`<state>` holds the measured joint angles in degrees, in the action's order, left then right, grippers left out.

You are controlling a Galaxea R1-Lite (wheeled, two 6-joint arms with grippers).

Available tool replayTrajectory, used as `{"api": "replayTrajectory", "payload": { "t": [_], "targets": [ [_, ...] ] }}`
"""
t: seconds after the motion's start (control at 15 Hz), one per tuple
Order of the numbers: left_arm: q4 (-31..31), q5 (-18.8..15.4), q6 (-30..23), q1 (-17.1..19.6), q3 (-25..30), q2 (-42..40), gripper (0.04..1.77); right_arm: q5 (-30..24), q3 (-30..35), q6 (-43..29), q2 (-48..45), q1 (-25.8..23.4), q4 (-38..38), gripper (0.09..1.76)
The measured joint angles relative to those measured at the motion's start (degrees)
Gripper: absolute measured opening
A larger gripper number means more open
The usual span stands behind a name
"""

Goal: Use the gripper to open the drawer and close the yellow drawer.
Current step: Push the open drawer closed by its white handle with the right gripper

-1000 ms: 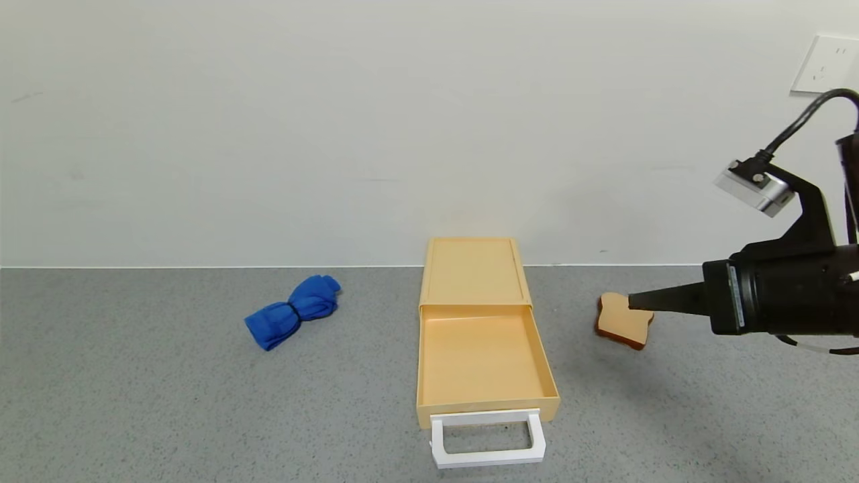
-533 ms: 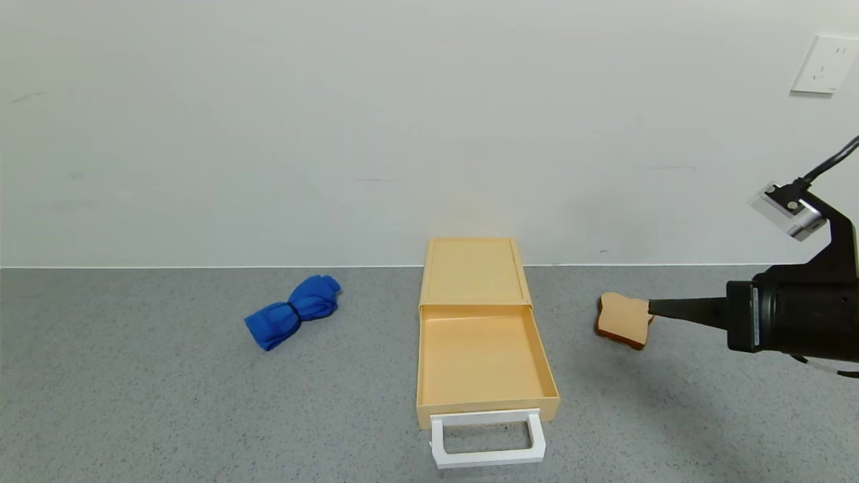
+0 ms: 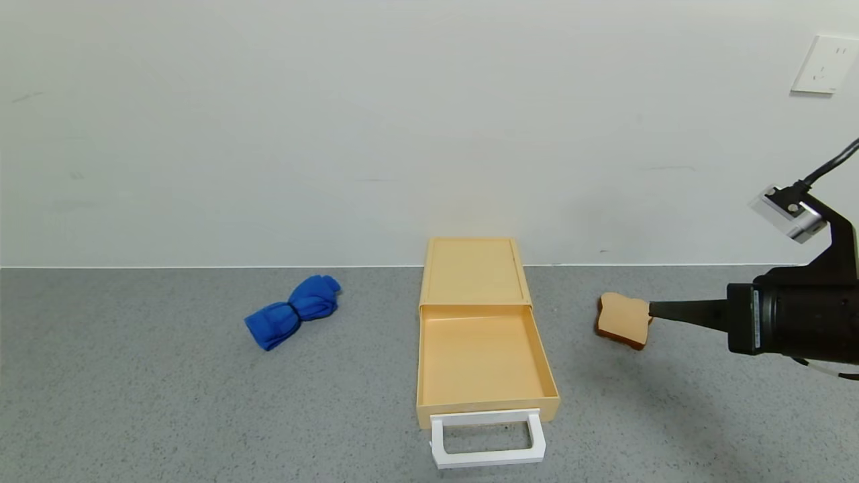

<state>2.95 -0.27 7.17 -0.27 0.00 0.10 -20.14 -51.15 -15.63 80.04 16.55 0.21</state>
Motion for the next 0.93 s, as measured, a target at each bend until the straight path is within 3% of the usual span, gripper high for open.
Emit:
{"api": "replayTrajectory", "payload": {
  "t": [0.33,0.6,0.93],
  "targets": [
    [0.0,0.0,0.0,0.0,0.0,0.0,1.72,1.0,-0.4,0.0,1.3,2.0,0.6,0.12],
    [0.0,0.0,0.0,0.0,0.0,0.0,1.72,8.7,-1.9,-2.5,3.9,6.2,0.8,0.12],
    [0.0,0.0,0.0,0.0,0.0,0.0,1.72,16.9,-10.4,-9.6,9.6,14.4,13.4,0.12]
  ]
}}
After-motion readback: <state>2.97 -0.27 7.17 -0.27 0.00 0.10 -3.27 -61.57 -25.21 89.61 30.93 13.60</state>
